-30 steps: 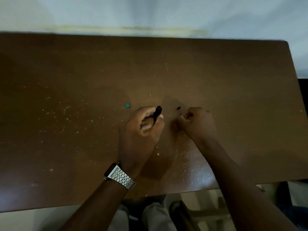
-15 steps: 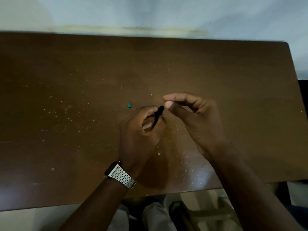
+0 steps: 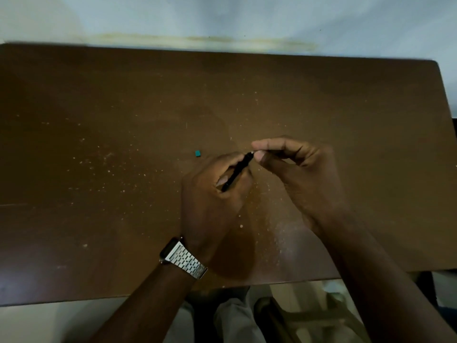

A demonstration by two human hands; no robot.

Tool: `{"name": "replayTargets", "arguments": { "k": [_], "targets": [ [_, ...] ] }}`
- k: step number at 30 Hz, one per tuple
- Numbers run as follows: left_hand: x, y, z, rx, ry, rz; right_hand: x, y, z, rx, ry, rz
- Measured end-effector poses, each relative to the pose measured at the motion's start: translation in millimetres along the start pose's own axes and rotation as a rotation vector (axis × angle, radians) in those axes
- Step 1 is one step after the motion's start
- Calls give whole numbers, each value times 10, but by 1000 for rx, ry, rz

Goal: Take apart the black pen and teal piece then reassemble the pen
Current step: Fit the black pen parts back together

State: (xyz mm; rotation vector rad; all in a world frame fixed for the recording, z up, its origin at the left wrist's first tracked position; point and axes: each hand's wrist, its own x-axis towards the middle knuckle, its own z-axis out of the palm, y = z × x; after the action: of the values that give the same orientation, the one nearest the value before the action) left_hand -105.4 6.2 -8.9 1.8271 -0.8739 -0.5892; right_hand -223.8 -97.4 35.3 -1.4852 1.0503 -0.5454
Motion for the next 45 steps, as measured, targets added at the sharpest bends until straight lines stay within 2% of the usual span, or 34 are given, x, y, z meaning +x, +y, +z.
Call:
{"name": "replayTargets", "arguments": {
  "k": [4, 8, 12, 18, 25, 32, 38, 45],
  "targets": [
    [10, 45, -28, 85, 1, 54, -12, -102, -13, -139, 15, -6],
    [15, 93, -65, 179, -39, 95, -9, -204, -24, -402, 23, -87],
    [21, 107, -67, 288, -60, 142, -8, -322, -48, -633, -17, -191],
    [29, 75, -58, 365, -90, 226, -3, -451, -82, -828, -123, -298],
    [22, 33, -48, 362, -78, 256, 23, -459, -118, -848, -197, -290],
    [36, 56, -47, 382, -23, 307, 17, -347, -162, -842, -134, -302],
    [41, 121, -47, 332, -28, 248, -15, -335, -208, -789, -143, -297],
    [33, 160, -54, 293, -45, 191, -11, -333, -177, -943, -179, -309]
  ]
}}
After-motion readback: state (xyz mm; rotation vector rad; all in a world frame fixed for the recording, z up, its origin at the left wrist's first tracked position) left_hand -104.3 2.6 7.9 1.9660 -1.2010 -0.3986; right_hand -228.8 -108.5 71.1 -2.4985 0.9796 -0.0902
